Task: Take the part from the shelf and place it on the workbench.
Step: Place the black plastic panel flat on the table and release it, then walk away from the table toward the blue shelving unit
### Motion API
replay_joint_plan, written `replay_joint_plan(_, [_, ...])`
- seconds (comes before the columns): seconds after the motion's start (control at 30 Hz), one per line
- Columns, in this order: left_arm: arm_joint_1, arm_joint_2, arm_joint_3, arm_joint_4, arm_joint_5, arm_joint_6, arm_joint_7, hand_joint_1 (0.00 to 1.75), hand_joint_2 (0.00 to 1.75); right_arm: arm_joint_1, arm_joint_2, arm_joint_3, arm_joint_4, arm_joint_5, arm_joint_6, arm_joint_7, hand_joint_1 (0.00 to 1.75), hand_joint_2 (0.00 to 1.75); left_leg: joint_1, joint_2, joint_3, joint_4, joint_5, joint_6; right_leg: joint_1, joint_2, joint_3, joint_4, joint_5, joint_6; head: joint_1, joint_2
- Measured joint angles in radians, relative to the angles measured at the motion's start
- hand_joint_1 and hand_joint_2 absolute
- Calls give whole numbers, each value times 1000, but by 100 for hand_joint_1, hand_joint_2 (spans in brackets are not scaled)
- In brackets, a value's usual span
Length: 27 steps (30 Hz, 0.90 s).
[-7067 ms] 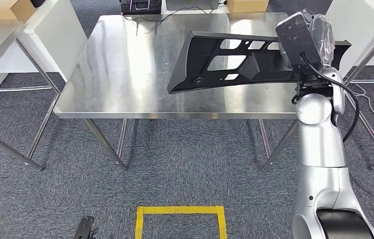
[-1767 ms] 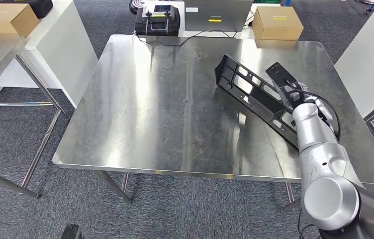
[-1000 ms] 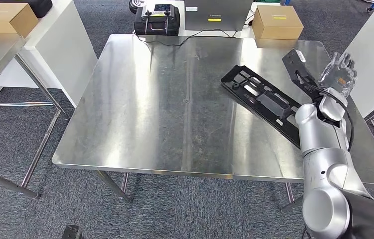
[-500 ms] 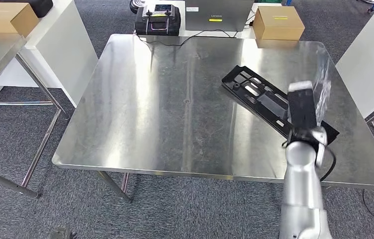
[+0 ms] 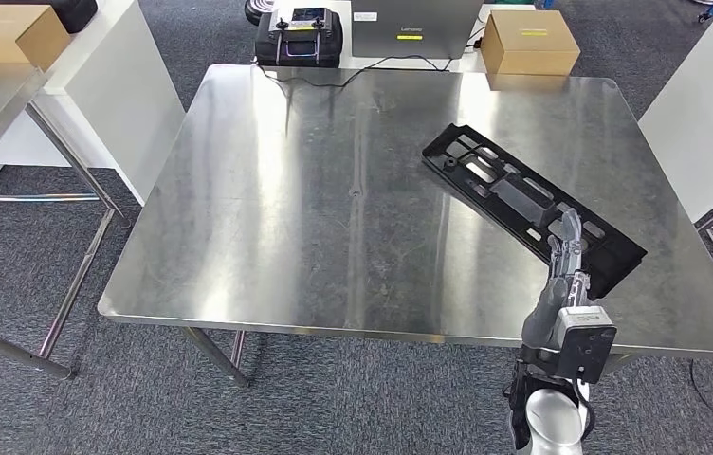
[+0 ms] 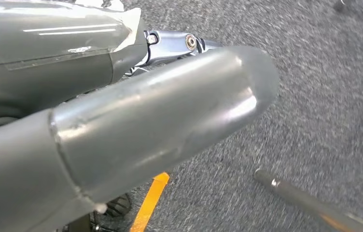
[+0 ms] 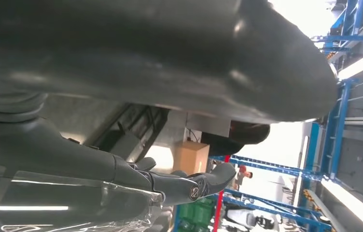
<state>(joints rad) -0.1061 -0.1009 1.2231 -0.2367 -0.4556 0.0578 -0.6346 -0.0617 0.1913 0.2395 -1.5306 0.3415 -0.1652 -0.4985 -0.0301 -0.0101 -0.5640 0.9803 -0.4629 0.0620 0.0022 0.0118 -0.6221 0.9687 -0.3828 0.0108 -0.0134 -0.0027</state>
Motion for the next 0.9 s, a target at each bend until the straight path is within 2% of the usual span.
replay_joint_plan(0.13, [0,-4,26,-1,11,37,14,0,0,14,7,6,-5,-17,15,-1,0,0,-5,0,2,2,2,10,-3,0,3,0,2,7,0,0])
replay_joint_plan(0.2, [0,-9,37,-1,22,49,17,0,0,21,9,8,-5,-20,24,-1,0,0,0,2,6,-4,12,19,-2,-1,0,8,-4,12,0,0])
replay_joint_plan(0.27, [0,-16,48,-2,32,53,18,0,0,29,9,10,-5,-19,29,-1,0,0,7,5,8,-11,21,26,-1,-2,-25,72,-50,9,2,0])
replay_joint_plan(0.33, [1,-23,57,-4,38,57,18,0,0,38,8,11,-3,-19,31,-1,0,0,8,6,4,-11,25,28,-5,-3,-72,208,-124,3,3,0])
replay_joint_plan(0.37, [1,-25,61,-4,39,57,18,0,0,44,8,10,-2,-20,31,-1,0,0,8,7,1,-11,26,28,-7,-3,-91,270,-151,3,3,0])
replay_joint_plan(0.4, [2,-28,65,-5,40,57,18,0,0,49,7,10,-1,-21,31,-2,0,0,8,7,-2,-10,28,27,-10,-4,-96,303,-164,8,3,0])
replay_joint_plan(0.43, [2,-31,69,-6,41,56,19,0,0,53,6,9,0,-22,31,-2,0,0,8,7,-5,-9,30,25,-12,-4,-80,296,-163,15,4,0])
replay_joint_plan(0.47, [2,-33,72,-6,42,52,19,0,0,56,5,8,1,-24,31,-2,0,0,8,7,-7,-7,32,22,-15,-5,-44,248,-149,23,3,0])
replay_joint_plan(0.5, [2,-36,73,-6,44,47,19,0,0,58,4,8,1,-26,30,-3,0,0,9,7,-10,-4,33,20,-17,-7,7,171,-132,29,4,0])
replay_joint_plan(0.53, [2,-38,74,-7,45,43,19,0,0,60,4,7,1,-28,30,-3,0,0,8,7,-13,-1,34,16,-17,-8,55,102,-116,32,3,0])
replay_joint_plan(0.57, [2,-39,74,-7,46,39,19,0,0,63,4,6,0,-30,29,-4,0,0,7,6,-16,3,35,12,-16,-8,87,53,-105,32,2,0])
replay_joint_plan(0.6, [2,-41,74,-8,46,38,19,0,0,67,3,5,0,-32,28,-4,0,0,6,5,-18,8,36,7,-14,-8,104,25,-100,28,2,0])
replay_joint_plan(0.63, [2,-41,74,-9,46,38,19,0,0,72,3,4,0,-34,27,-5,0,0,6,5,-20,11,38,1,-11,-7,103,23,-97,23,2,0])
replay_joint_plan(0.73, [3,-43,74,-10,45,38,20,0,0,80,2,1,0,-36,26,-8,0,0,7,4,-28,15,42,-11,-20,-6,95,17,-91,9,3,0])
replay_joint_plan(0.83, [4,-42,74,-10,45,38,20,0,0,81,2,1,0,-36,26,-8,0,0,8,4,-30,16,42,-13,-25,-6,93,15,-89,6,3,0])
replay_joint_plan(0.87, [4,-42,75,-10,45,38,20,0,0,81,2,1,0,-36,26,-8,0,0,9,4,-33,23,33,-16,-25,-7,92,15,-86,2,3,0])
replay_joint_plan(0.9, [4,-42,75,-10,45,38,20,0,0,82,2,0,0,-36,26,-8,0,0,12,4,-45,53,2,-22,-24,-8,87,15,-82,-4,2,0])
